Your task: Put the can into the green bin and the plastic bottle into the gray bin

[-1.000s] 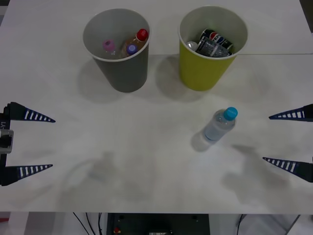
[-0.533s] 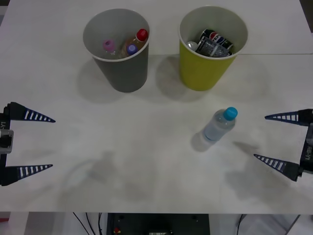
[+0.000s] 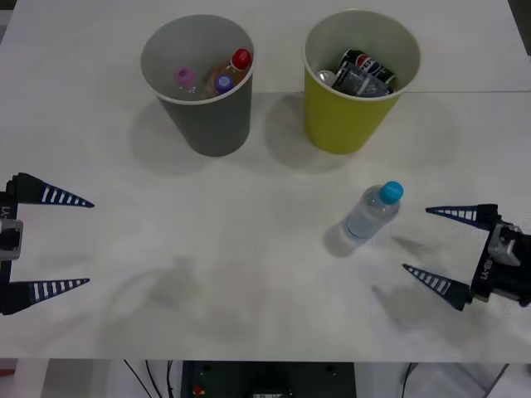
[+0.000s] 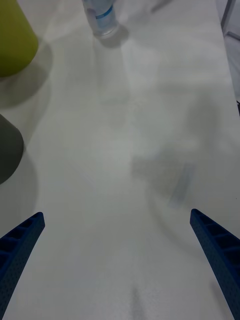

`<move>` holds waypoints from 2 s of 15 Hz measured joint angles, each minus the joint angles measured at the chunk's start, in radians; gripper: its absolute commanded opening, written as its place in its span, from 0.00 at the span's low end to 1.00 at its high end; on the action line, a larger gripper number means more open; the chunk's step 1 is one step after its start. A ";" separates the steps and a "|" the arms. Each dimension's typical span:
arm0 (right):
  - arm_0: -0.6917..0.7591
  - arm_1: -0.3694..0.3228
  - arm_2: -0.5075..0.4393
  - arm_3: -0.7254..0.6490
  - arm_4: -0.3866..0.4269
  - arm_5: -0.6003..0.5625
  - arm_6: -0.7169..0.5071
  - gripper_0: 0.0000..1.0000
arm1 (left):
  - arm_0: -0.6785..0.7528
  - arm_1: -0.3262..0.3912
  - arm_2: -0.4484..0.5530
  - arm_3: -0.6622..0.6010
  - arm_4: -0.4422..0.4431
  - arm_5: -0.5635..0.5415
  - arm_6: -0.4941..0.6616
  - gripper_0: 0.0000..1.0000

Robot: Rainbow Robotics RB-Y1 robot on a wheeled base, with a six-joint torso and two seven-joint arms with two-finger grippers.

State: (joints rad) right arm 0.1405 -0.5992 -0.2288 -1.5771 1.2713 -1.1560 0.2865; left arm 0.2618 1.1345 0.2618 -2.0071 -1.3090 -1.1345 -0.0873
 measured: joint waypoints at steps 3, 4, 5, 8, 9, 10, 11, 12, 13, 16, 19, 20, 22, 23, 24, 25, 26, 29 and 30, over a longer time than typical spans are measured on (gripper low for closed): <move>-0.036 0.053 0.013 0.058 -0.003 0.003 0.013 1.00 | 0.000 0.000 0.000 0.000 0.000 0.000 0.000 1.00; -0.051 0.068 0.016 0.080 -0.004 0.003 0.016 1.00 | 0.000 0.000 0.000 0.000 0.000 0.000 0.000 1.00; -0.065 0.083 0.017 0.101 -0.004 0.003 0.021 1.00 | 0.000 0.000 0.000 0.000 0.000 0.000 0.000 1.00; -0.113 0.132 0.019 0.164 -0.004 0.003 0.036 1.00 | 0.000 0.000 0.000 0.000 0.000 0.000 0.000 1.00; -0.126 0.147 0.021 0.178 -0.004 0.006 0.040 1.00 | 0.000 0.000 0.000 0.000 0.000 0.000 0.000 1.00; -0.137 0.161 0.022 0.188 -0.003 0.012 0.044 1.00 | 0.000 0.000 0.000 0.000 0.000 0.000 0.000 1.00; -0.145 0.172 0.024 0.192 -0.003 0.018 0.046 1.00 | 0.000 0.000 0.000 0.000 0.000 0.000 0.000 1.00; -0.153 0.182 0.028 0.193 -0.003 0.025 0.048 1.00 | 0.000 0.000 0.000 0.000 0.000 0.000 0.000 1.00; -0.159 0.191 0.034 0.194 -0.003 0.032 0.047 1.00 | 0.000 0.000 0.000 0.000 0.000 0.000 0.000 1.00; -0.175 0.210 0.054 0.194 -0.002 0.059 0.048 1.00 | 0.000 0.000 0.000 0.000 0.000 0.000 0.000 1.00; -0.187 0.213 0.103 0.194 -0.005 0.119 0.048 1.00 | 0.000 0.000 0.000 0.000 0.000 0.000 0.000 1.00; -0.191 0.213 0.117 0.194 -0.009 0.135 0.048 1.00 | 0.000 0.000 0.000 0.000 0.000 0.000 0.000 1.00; -0.200 0.214 0.123 0.194 -0.010 0.144 0.049 1.00 | 0.000 0.000 0.000 0.000 0.000 0.000 0.000 1.00; -0.202 0.213 0.125 0.194 -0.010 0.145 0.049 1.00 | 0.000 0.000 0.000 0.000 0.000 0.000 0.000 1.00; -0.202 0.213 0.126 0.194 -0.011 0.144 0.050 0.63 | 0.000 0.000 0.000 0.000 0.000 0.000 0.000 1.00; -0.204 0.213 0.128 0.194 -0.011 0.145 0.050 0.32 | 0.000 0.000 0.000 0.000 0.000 0.000 0.000 1.00; -0.205 0.213 0.130 0.194 -0.011 0.145 0.048 0.04 | 0.000 0.000 0.000 0.000 0.000 0.000 0.000 1.00; -0.205 0.213 0.133 0.194 -0.011 0.145 0.038 0.00 | 0.000 0.000 0.000 0.000 0.000 0.000 0.000 1.00; -0.205 0.213 0.133 0.194 -0.011 0.145 0.036 0.00 | 0.000 0.000 0.000 0.000 0.000 0.000 0.000 1.00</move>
State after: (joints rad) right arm -0.0645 -0.3863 -0.0953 -1.3831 1.2607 -1.0108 0.3221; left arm 0.2618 1.1345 0.2618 -2.0071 -1.3090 -1.1345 -0.0873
